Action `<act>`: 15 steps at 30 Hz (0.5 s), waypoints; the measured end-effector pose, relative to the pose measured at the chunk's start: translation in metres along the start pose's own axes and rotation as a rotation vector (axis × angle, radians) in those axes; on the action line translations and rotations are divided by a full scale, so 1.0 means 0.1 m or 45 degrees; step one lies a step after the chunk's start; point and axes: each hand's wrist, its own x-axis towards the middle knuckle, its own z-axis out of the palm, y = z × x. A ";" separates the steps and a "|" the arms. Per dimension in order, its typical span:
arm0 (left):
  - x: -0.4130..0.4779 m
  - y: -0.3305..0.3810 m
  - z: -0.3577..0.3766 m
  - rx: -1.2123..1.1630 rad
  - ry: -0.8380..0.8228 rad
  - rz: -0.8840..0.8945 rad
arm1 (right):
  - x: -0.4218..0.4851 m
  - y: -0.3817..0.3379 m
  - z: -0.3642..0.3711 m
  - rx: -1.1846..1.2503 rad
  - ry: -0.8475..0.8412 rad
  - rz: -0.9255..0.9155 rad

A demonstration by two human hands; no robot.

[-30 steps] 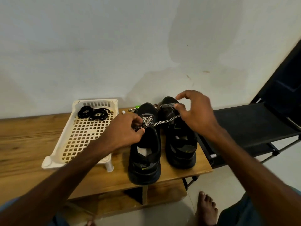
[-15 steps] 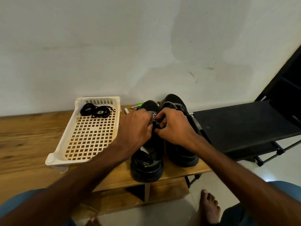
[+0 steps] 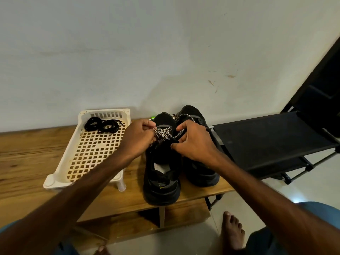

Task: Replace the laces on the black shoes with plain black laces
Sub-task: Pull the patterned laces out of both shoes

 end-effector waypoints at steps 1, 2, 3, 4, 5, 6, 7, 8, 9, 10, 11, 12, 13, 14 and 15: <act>-0.03 0.00 0.00 0.118 0.009 0.118 | 0.00 0.00 0.00 -0.006 0.003 -0.001; -0.07 0.01 0.01 0.244 0.013 0.257 | 0.00 0.00 0.00 -0.012 0.008 -0.003; -0.11 0.01 0.03 0.378 0.007 0.409 | 0.00 0.00 -0.01 -0.017 0.010 -0.008; -0.14 0.01 0.05 0.529 0.001 0.561 | 0.00 0.00 -0.01 -0.018 0.012 -0.014; -0.16 0.00 0.08 0.688 0.004 0.675 | 0.00 0.00 -0.01 -0.013 0.012 -0.021; -0.17 0.00 0.11 0.819 0.016 0.732 | 0.00 0.00 0.00 -0.008 0.008 -0.023; -0.18 0.00 0.14 0.901 0.034 0.747 | 0.00 0.00 0.00 -0.006 0.005 -0.022; -0.18 0.00 0.15 0.945 0.053 0.746 | 0.00 0.00 0.00 -0.010 0.006 -0.017; -0.17 0.00 0.16 0.967 0.066 0.739 | 0.00 0.00 0.00 -0.014 0.009 -0.013; -0.16 0.01 0.16 0.977 0.078 0.737 | 0.00 0.00 0.00 -0.017 0.014 -0.010; -0.15 0.02 0.15 0.975 0.083 0.734 | 0.00 0.00 0.00 -0.014 0.020 -0.005; -0.13 0.03 0.14 0.957 0.077 0.727 | 0.00 0.00 0.00 -0.008 0.023 0.000; -0.12 0.04 0.13 0.928 0.058 0.710 | 0.00 0.01 0.00 -0.003 0.024 0.006; -0.12 0.05 0.11 0.887 0.031 0.688 | 0.01 0.01 0.01 0.000 0.024 0.010; -0.11 0.07 0.10 0.837 0.002 0.672 | 0.01 0.01 0.01 0.001 0.023 0.013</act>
